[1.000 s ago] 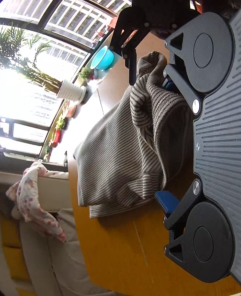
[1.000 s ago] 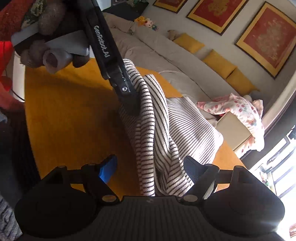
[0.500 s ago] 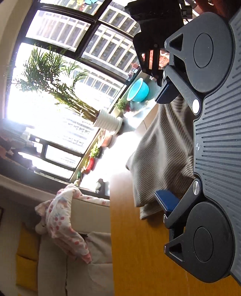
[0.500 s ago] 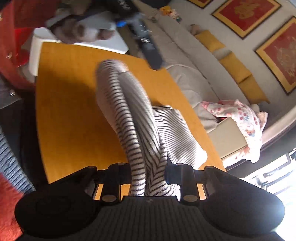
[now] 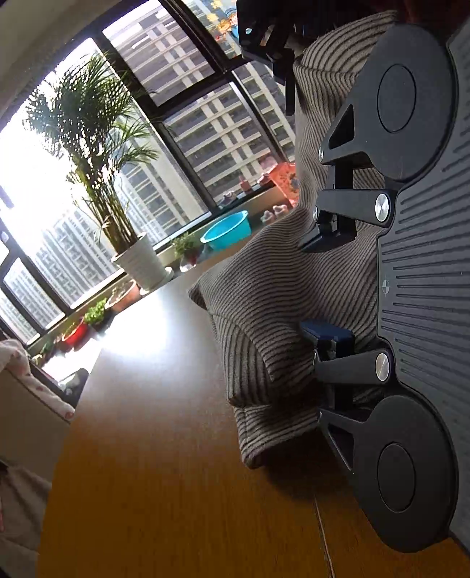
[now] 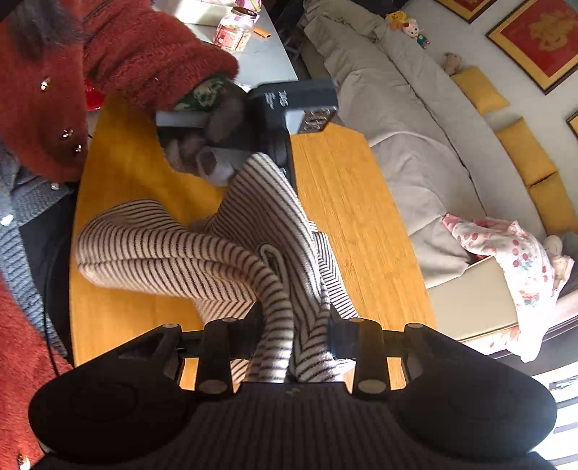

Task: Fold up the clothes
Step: 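Lift the sweater with both tools and fold it over toward the other tool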

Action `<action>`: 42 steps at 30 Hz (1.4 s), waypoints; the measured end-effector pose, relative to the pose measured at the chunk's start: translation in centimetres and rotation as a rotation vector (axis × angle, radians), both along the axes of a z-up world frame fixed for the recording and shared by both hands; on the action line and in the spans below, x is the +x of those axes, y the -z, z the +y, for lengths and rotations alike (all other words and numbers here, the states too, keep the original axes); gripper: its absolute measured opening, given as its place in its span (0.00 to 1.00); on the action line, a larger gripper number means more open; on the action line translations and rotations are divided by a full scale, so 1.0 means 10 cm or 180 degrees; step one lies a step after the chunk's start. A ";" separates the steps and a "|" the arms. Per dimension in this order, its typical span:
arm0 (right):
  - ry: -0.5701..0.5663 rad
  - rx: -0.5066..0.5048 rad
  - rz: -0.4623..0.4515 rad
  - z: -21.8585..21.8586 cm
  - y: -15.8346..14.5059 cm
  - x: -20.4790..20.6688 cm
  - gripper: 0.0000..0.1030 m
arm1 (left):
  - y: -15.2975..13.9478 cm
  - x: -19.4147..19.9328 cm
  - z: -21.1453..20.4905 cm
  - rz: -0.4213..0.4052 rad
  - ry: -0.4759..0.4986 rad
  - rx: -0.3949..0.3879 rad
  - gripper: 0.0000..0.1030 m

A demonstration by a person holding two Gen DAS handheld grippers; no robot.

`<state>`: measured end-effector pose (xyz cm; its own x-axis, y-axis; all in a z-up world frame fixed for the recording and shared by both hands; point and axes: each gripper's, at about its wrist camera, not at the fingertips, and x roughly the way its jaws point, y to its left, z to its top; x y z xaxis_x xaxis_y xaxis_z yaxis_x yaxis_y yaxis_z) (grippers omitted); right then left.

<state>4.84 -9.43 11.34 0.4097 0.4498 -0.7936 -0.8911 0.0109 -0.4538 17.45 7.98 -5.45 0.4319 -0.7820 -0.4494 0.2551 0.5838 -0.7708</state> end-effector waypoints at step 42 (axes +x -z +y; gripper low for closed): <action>0.2829 0.2991 0.1439 -1.09 0.95 1.17 0.63 | -0.74 -0.41 0.13 -0.0901 -0.1112 0.1841 1.00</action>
